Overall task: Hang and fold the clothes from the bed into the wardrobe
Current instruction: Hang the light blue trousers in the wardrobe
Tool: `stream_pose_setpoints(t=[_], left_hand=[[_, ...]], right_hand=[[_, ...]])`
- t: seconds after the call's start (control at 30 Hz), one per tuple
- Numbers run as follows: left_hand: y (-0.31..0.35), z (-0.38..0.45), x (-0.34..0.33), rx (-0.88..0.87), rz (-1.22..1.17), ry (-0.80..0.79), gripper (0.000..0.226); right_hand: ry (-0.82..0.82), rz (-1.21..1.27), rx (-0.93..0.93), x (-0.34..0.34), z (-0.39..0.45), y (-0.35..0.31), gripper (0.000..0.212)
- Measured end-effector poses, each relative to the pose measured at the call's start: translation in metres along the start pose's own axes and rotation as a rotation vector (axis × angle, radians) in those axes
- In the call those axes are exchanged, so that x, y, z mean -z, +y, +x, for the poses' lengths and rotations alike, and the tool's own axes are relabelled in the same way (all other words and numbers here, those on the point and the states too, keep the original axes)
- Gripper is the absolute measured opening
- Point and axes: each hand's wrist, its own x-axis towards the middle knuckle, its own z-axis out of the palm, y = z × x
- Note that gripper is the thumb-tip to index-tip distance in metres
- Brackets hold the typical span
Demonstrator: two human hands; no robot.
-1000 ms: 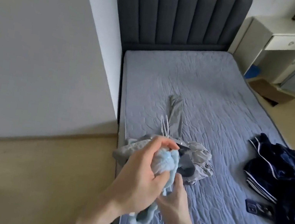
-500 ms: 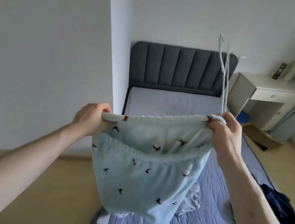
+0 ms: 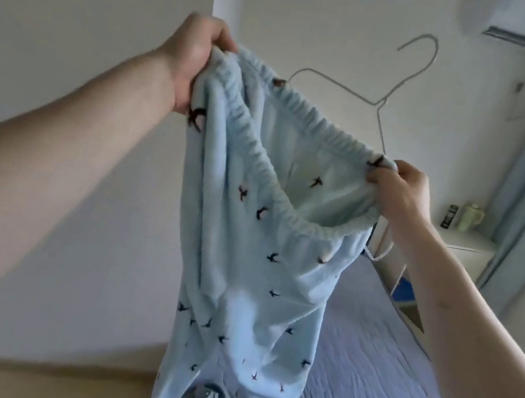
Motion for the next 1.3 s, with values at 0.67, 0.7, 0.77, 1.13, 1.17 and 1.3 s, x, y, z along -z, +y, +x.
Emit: stream_pose_setpoints(t=[0.67, 0.7, 0.77, 1.13, 1.17, 1.3], left_hand=[[-0.194, -0.144, 0.149, 0.365, 0.086, 0.451, 0.041], [-0.196, -0.149, 0.156, 0.355, 0.110, 0.467, 0.038], [-0.205, -0.164, 0.173, 0.347, 0.188, 0.499, 0.031], [-0.256, -0.256, 0.287, 0.411, 0.672, 0.498, 0.018], [-0.259, -0.263, 0.292, 0.421, 0.682, 0.491, 0.018], [-0.255, -0.280, 0.299, 0.394, 0.787, 0.439, 0.016]], right_hand=[[-0.664, -0.224, -0.149, -0.068, -0.190, 0.110, 0.042], [-0.661, -0.212, -0.129, -0.069, -0.203, 0.110, 0.041], [-0.681, -0.169, -0.101, -0.070, -0.227, 0.109, 0.030], [-0.930, -0.137, -0.016, -0.082, -0.297, 0.075, 0.041], [-0.948, -0.148, -0.012, -0.087, -0.303, 0.073, 0.040], [-1.003, -0.222, 0.033, -0.117, -0.330, 0.066, 0.028]])
